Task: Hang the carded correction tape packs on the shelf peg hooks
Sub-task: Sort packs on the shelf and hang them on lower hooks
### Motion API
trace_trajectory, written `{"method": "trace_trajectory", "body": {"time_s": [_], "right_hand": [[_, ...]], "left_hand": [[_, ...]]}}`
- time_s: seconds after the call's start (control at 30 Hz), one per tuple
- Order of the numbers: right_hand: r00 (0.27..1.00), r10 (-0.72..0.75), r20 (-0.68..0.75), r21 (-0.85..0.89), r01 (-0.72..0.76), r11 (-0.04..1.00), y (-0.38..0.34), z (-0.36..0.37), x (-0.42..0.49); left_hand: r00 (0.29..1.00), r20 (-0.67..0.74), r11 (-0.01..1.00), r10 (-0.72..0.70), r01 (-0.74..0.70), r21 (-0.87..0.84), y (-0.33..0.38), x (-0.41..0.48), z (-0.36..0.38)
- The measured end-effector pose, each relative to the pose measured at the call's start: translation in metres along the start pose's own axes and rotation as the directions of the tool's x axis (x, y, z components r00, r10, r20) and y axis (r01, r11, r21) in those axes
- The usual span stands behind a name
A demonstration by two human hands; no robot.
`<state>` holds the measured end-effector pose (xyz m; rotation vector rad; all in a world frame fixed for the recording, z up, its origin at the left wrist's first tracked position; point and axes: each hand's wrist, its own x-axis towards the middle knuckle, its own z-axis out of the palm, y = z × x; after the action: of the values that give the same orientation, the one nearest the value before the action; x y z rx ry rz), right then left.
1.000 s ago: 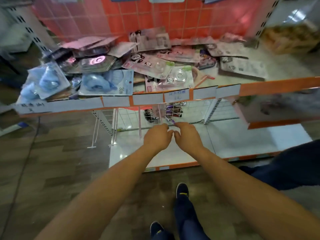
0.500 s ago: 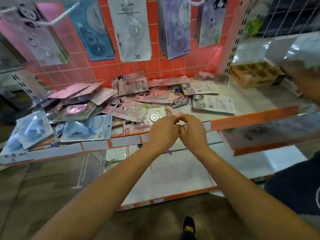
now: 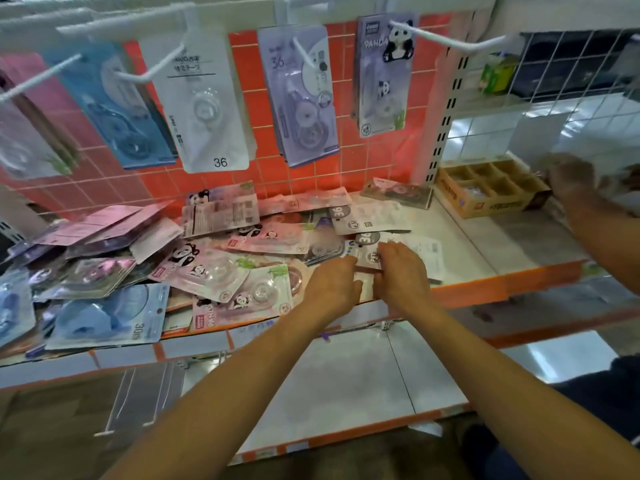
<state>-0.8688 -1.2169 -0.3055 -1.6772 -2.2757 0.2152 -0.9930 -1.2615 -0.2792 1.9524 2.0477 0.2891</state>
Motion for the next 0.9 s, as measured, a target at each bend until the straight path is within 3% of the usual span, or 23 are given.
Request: {"method": "trace_trajectory", "body": {"time_s": [0.27,0.43,0.6,0.67,0.77,0.9], "right_hand": [[0.998,-0.051,-0.024,-0.007,0.051,0.999,0.006,-0.013,0.012],[0.999,-0.033,-0.013,0.171,0.035,0.985,-0.008,-0.044,0.022],[0.998,0.042,-0.043,0.375,-0.023,0.927,-0.013,-0.072,0.037],[0.995,0.094,-0.021,0.575,-0.065,0.816,-0.014,-0.077,0.041],[0.986,0.137,0.092,0.857,-0.148,0.493,-0.019,-0.078,0.039],[0.968,0.186,0.167,0.925,-0.219,0.311,-0.022,-0.071,0.037]], "left_hand": [[0.996,-0.045,0.976,-0.079,0.069,-0.206,-0.006,0.007,-0.001],[0.974,0.064,0.856,-0.217,0.221,-0.468,-0.016,0.014,-0.006],[0.972,0.155,0.731,-0.178,0.236,-0.640,-0.020,0.014,-0.013],[0.971,0.179,0.650,-0.159,0.239,-0.721,-0.019,0.012,-0.016],[0.975,0.205,0.602,-0.091,0.218,-0.768,-0.021,0.010,-0.018],[0.967,0.252,0.409,-0.046,0.248,-0.878,-0.025,0.003,-0.021]]}}
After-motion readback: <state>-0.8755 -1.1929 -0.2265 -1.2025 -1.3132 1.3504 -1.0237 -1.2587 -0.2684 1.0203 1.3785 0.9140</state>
